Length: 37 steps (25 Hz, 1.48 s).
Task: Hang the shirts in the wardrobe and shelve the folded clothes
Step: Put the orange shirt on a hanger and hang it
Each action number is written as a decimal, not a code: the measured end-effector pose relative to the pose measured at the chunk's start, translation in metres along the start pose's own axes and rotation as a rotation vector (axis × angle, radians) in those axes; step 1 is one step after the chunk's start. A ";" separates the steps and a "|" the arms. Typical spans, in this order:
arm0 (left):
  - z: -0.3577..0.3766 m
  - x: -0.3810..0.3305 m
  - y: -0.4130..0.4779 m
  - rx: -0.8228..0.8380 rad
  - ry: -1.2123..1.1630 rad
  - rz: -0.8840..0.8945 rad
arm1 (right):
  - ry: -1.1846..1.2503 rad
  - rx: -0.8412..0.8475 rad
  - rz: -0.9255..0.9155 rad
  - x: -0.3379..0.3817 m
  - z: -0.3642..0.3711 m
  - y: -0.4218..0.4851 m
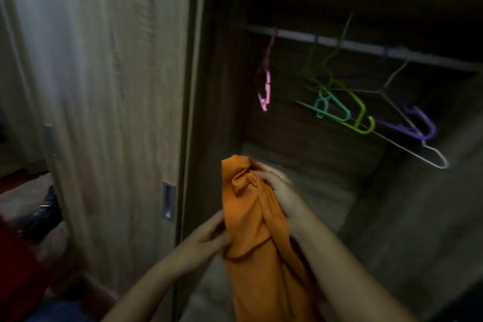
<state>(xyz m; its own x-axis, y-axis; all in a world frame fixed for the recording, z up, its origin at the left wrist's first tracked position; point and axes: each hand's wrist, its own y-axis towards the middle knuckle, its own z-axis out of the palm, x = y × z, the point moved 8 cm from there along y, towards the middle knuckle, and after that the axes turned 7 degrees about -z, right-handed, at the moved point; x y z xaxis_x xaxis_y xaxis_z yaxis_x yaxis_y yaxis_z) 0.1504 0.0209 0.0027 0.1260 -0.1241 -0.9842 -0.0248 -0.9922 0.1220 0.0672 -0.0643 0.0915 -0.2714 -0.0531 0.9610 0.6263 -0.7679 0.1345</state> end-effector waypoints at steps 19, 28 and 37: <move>-0.010 -0.150 0.081 -0.199 0.974 0.440 | -0.233 -0.427 -0.300 0.107 -0.172 -0.016; -0.026 -0.167 0.097 -0.162 1.043 0.441 | -1.453 -0.527 -0.657 0.186 -0.139 0.072; -0.064 -0.176 0.100 -0.204 1.002 0.445 | -1.400 -0.671 -0.420 0.185 -0.154 0.135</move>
<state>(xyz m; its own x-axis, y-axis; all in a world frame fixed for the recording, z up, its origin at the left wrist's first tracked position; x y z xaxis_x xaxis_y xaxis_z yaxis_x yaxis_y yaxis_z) 0.1888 -0.0569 0.1963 0.8916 -0.3293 -0.3107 -0.1153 -0.8288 0.5476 -0.0109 -0.2762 0.2503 0.7523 0.5307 0.3903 0.1633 -0.7243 0.6699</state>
